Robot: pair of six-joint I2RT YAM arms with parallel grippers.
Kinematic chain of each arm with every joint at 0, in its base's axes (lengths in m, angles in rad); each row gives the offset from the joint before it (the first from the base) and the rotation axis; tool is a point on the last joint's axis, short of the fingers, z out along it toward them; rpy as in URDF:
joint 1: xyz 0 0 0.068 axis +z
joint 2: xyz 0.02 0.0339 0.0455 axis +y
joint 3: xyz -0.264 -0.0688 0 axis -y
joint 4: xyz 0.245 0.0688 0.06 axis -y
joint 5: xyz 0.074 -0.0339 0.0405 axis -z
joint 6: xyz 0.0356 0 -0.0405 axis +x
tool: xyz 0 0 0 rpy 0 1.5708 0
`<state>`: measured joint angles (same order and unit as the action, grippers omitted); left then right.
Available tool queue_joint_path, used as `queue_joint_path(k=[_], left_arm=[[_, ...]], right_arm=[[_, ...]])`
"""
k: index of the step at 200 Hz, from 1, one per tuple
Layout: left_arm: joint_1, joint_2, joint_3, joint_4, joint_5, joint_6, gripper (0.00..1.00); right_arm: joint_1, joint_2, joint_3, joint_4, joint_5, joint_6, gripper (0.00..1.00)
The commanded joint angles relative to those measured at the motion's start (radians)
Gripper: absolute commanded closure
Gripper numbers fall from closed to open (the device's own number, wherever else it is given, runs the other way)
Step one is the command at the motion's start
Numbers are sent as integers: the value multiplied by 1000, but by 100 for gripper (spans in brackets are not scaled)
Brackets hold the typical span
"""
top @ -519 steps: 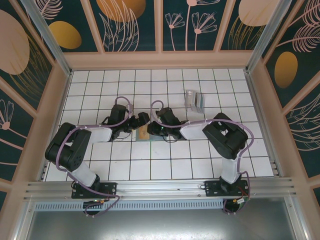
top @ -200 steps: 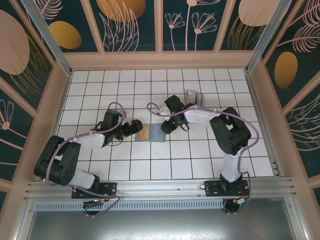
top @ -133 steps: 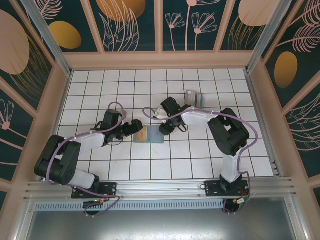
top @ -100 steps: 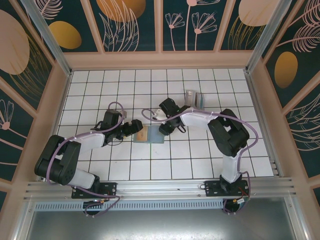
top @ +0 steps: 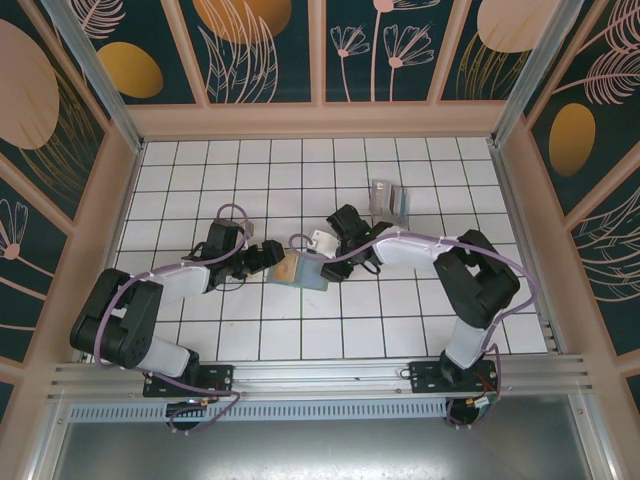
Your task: Put the credit cards into the card holder
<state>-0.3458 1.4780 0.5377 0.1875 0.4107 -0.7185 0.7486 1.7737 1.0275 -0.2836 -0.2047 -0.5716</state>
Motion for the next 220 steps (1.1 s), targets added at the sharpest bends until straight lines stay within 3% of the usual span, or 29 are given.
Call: queue_joint_path(k=[1, 24, 41, 63, 155, 168, 186, 220], left_arm=[[-15, 43, -20, 27, 101, -13, 12], [-15, 50, -18, 32, 121, -18, 14], [-15, 42, -19, 36, 114, -19, 14], [-15, 50, -7, 37, 124, -19, 14], [-16, 106, -1, 84, 119, -48, 14], [-16, 111, -4, 89, 112, -50, 14], [-17, 123, 2, 95, 120, -50, 14], [-16, 107, -3, 97, 124, -52, 14]], right_arm=[[5, 55, 19, -9, -15, -50, 56], [3, 63, -4, 18, 1, -42, 62], [-7, 38, -30, 68, -3, -32, 88], [-29, -38, -106, 184, -28, -4, 95], [-129, -272, -466, 823, -187, 181, 86], [-139, -284, -486, 843, -216, 193, 81], [-142, -280, -486, 823, -217, 199, 66], [-148, -323, -470, 784, -140, 338, 59]])
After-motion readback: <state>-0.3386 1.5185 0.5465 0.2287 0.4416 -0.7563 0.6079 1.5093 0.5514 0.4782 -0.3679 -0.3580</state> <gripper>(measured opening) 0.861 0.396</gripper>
